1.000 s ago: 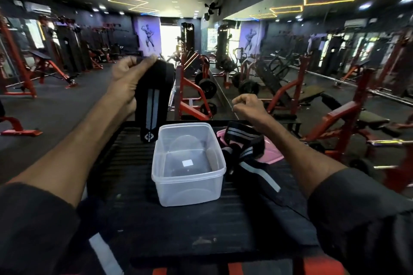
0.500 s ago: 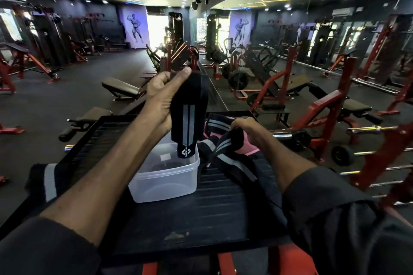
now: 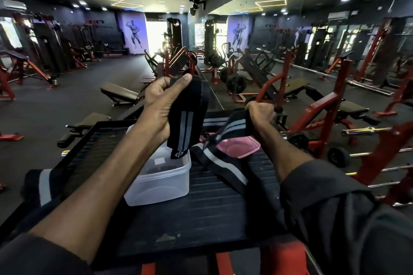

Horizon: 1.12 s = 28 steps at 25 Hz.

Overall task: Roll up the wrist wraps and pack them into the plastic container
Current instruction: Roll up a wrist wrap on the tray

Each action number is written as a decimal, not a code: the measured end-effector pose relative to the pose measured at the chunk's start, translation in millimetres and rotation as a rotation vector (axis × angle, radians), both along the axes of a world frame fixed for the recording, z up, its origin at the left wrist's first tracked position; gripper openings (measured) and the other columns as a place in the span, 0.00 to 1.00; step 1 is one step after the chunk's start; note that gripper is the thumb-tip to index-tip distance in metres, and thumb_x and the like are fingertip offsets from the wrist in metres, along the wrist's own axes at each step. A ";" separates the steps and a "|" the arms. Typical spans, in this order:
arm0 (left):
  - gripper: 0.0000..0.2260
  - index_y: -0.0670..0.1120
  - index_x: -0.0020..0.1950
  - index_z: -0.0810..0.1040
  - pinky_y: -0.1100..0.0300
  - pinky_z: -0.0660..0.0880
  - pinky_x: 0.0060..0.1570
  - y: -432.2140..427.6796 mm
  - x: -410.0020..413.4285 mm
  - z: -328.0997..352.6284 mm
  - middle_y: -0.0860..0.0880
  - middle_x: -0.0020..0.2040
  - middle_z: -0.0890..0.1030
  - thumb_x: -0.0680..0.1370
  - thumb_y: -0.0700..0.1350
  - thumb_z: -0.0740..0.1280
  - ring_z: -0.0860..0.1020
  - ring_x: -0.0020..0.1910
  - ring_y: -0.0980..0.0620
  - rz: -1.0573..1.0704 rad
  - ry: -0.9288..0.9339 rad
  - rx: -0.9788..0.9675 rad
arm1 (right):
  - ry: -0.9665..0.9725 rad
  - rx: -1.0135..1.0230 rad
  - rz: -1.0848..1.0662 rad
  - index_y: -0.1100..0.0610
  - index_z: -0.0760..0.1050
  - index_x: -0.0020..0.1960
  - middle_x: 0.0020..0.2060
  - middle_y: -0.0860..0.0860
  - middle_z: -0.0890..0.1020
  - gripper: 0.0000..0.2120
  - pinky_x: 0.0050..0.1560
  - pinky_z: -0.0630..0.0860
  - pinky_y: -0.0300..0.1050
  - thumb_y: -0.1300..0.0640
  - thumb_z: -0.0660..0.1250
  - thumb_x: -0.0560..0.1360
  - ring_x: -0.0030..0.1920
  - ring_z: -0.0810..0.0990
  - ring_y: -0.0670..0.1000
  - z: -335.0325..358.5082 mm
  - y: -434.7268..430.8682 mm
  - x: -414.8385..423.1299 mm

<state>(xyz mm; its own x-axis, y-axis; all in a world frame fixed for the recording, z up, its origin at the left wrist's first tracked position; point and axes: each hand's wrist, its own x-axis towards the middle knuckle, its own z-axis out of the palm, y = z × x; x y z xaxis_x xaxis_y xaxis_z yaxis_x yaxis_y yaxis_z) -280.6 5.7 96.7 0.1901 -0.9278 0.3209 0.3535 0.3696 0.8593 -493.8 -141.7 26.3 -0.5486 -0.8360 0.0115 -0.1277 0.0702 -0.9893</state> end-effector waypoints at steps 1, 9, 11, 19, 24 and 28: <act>0.06 0.44 0.44 0.76 0.65 0.79 0.30 2.9 -1.8 1.8 0.50 0.33 0.85 0.77 0.40 0.72 0.83 0.31 0.56 -0.004 0.007 -0.003 | -0.061 -0.050 -0.028 0.59 0.84 0.53 0.52 0.53 0.83 0.16 0.56 0.78 0.46 0.55 0.70 0.68 0.52 0.80 0.57 10.0 1.8 -3.5; 0.06 0.43 0.51 0.78 0.60 0.80 0.31 23.6 1.4 8.1 0.46 0.41 0.84 0.77 0.42 0.73 0.84 0.35 0.53 -0.229 0.065 -0.025 | -0.506 -0.238 -0.087 0.60 0.70 0.41 0.40 0.57 0.75 0.04 0.31 0.74 0.42 0.66 0.65 0.69 0.36 0.77 0.54 6.6 92.1 -12.3; 0.04 0.45 0.48 0.79 0.62 0.79 0.32 29.4 -0.8 -1.1 0.49 0.39 0.84 0.78 0.43 0.72 0.83 0.34 0.55 -0.283 0.046 -0.009 | -0.451 -0.264 -0.048 0.60 0.77 0.39 0.38 0.57 0.79 0.01 0.34 0.77 0.45 0.63 0.67 0.67 0.38 0.79 0.57 -23.3 123.3 -19.3; 0.04 0.47 0.44 0.81 0.61 0.78 0.45 36.3 2.8 -78.4 0.50 0.41 0.84 0.78 0.45 0.71 0.83 0.40 0.54 -0.478 0.042 0.126 | 0.277 0.108 0.489 0.57 0.83 0.41 0.32 0.50 0.82 0.09 0.33 0.67 0.44 0.68 0.74 0.66 0.30 0.75 0.45 -92.1 208.4 -24.6; 0.04 0.49 0.45 0.81 0.59 0.76 0.48 36.7 13.0 -86.4 0.51 0.42 0.84 0.79 0.46 0.71 0.82 0.43 0.54 -0.462 0.010 0.181 | 0.282 0.249 0.616 0.62 0.78 0.59 0.39 0.48 0.82 0.13 0.28 0.68 0.29 0.69 0.72 0.75 0.31 0.76 0.39 -65.8 216.6 -7.2; 0.07 0.49 0.42 0.83 0.60 0.78 0.47 35.4 14.9 -84.9 0.52 0.39 0.85 0.79 0.46 0.70 0.83 0.40 0.55 -0.460 0.036 0.211 | 0.141 0.036 0.636 0.57 0.77 0.65 0.53 0.59 0.82 0.22 0.52 0.75 0.40 0.69 0.73 0.73 0.54 0.81 0.53 -54.0 203.2 7.8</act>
